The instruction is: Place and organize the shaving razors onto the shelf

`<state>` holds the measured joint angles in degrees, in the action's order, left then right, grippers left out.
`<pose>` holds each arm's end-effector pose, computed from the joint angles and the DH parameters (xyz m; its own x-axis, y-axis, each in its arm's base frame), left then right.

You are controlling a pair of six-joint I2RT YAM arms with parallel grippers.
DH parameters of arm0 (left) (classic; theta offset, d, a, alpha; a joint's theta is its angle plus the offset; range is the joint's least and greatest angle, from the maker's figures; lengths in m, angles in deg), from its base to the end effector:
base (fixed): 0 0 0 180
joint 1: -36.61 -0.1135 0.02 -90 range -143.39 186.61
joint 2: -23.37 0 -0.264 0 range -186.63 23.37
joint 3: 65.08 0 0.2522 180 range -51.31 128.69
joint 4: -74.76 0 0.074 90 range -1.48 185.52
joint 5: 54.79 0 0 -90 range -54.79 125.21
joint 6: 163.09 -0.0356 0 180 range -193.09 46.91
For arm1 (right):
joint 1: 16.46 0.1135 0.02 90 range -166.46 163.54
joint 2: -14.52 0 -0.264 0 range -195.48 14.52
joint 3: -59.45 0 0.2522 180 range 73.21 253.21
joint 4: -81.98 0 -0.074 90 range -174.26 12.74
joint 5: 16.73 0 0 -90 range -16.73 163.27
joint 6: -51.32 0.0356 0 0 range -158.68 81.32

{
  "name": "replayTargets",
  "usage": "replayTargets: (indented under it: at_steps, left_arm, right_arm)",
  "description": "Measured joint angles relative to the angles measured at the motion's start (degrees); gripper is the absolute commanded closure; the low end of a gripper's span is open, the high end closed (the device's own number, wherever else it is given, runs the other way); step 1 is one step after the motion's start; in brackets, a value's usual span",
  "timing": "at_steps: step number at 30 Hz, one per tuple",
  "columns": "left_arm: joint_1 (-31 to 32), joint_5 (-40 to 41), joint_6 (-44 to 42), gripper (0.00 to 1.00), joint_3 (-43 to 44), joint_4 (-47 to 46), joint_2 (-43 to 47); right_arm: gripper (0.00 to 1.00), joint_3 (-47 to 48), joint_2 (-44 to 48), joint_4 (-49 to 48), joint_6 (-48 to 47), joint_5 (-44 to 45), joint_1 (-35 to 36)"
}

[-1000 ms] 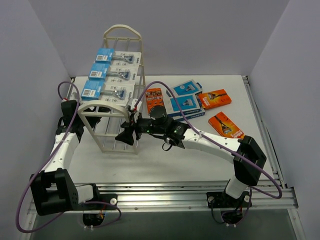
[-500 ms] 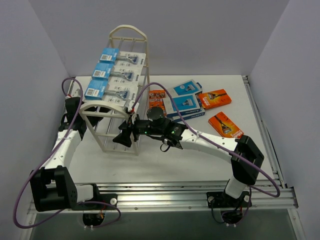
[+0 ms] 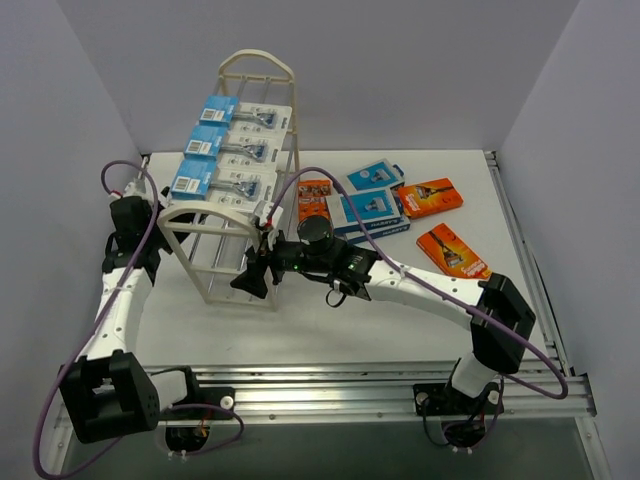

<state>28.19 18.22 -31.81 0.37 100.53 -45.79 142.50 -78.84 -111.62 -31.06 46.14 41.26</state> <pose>0.2704 0.0295 0.2907 -0.4395 -0.7029 -0.5593 -0.2373 0.6914 -0.6824 0.1941 0.3376 0.3380 -0.1016 0.0601 -0.9930 -0.9908 0.0832 0.1064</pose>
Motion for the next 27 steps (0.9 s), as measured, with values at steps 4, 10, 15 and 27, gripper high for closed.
replayTargets:
  at_steps: [4,10,15,27]
  left_arm:
    - [-2.8,-0.96,-0.04,0.06,-0.17,0.31,2.01]
    - [-6.56,-3.21,-0.37,0.06,-1.09,1.44,3.82]
    - [-7.96,-2.86,-1.57,0.06,-1.09,4.15,7.04]
    - [-9.35,5.09,-7.96,0.06,-0.72,9.75,14.29]
  right_arm:
    - [0.18,-1.42,1.57,0.66,-0.2,0.35,-0.5]
    - [0.14,-4.02,4.59,1.6,-0.26,0.98,-1.84]
    - [0.12,-5.75,7.41,2.93,-0.35,1.42,-3.52]
    - [0.08,-19.96,21.68,5.49,0.33,2.78,-16.37]
